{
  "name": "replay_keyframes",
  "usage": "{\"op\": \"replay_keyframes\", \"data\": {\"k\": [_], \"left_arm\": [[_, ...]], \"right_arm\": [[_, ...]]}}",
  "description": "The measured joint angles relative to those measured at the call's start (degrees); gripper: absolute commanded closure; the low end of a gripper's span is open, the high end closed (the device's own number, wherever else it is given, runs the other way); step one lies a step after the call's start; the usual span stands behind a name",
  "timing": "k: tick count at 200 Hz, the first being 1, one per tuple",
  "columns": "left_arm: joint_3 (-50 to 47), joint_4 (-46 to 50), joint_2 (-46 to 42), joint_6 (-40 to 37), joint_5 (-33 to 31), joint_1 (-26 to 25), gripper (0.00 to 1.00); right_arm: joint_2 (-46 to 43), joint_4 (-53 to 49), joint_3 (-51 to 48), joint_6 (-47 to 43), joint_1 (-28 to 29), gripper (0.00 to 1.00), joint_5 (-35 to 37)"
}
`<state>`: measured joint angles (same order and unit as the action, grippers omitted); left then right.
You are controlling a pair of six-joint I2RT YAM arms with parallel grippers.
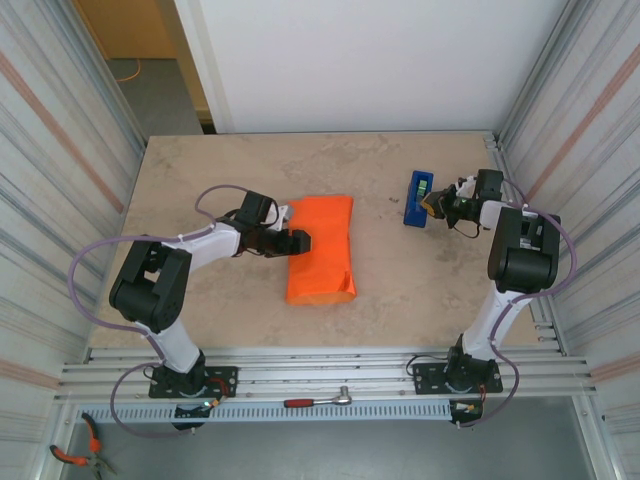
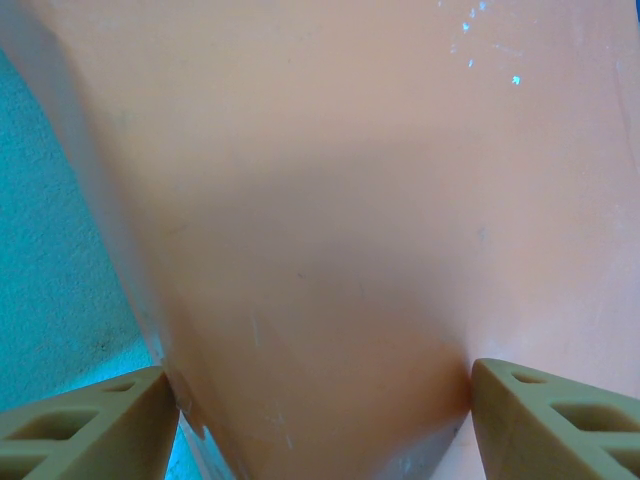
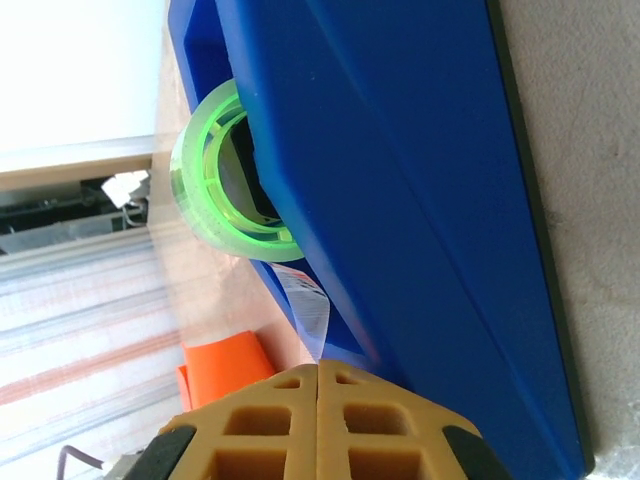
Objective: Wrap the gift box in paper
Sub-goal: Tear off the tape with the cutter.
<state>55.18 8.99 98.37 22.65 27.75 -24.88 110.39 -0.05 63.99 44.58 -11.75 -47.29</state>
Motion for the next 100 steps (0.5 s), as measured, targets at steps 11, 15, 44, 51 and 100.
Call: {"op": "replay_keyframes", "data": {"k": [11,15,44,51,100], "left_arm": [[0.0,0.0,0.0,0.0,0.0,0.0,0.26],[0.0,0.0,0.0,0.0,0.0,0.0,0.26],[0.0,0.0,0.0,0.0,0.0,0.0,0.26],[0.0,0.0,0.0,0.0,0.0,0.0,0.26],[0.0,0.0,0.0,0.0,0.0,0.0,0.26]], "right_arm": [[0.0,0.1,0.0,0.0,0.0,1.0,-0.2],[0.0,0.2,0.0,0.0,0.0,1.0,-0.3],[0.0,1.5,-0.4,1.1,0.0,1.0,-0.8],[-0.1,2.1,-0.7,1.7,-0.1,1.0,-0.9],[-3.3,5.3,-3.5,5.0,-0.2,1.0,-1.7]]}}
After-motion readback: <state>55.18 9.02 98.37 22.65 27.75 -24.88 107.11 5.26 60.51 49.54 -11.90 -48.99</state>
